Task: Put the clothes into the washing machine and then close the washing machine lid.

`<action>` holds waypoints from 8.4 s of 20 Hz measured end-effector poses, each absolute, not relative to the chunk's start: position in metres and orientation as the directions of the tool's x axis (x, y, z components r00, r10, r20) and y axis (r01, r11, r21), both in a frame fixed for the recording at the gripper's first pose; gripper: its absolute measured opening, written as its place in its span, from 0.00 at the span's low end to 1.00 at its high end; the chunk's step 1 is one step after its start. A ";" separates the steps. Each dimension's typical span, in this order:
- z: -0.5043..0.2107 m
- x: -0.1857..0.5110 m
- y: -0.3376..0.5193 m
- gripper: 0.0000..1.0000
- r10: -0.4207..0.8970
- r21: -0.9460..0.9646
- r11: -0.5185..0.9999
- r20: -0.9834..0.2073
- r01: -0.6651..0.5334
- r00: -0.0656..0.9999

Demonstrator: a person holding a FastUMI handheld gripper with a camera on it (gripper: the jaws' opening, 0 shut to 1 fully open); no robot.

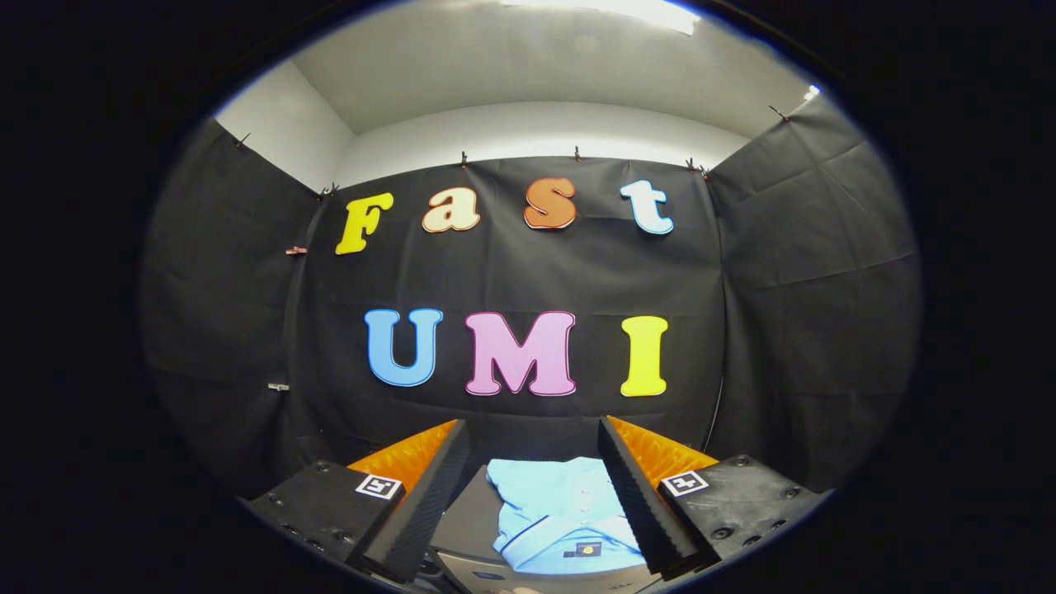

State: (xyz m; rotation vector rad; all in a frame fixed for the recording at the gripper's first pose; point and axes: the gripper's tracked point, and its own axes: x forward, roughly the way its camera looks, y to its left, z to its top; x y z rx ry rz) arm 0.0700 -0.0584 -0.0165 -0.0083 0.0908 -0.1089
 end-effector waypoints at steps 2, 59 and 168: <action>-0.021 0.085 -0.069 0.98 -0.119 -0.012 0.993 -0.114 0.118 0.986; -0.301 0.230 -0.179 0.11 -0.129 0.018 0.968 -0.822 0.252 0.554; -0.318 0.310 0.246 0.99 0.184 0.157 0.981 -0.542 -0.116 0.820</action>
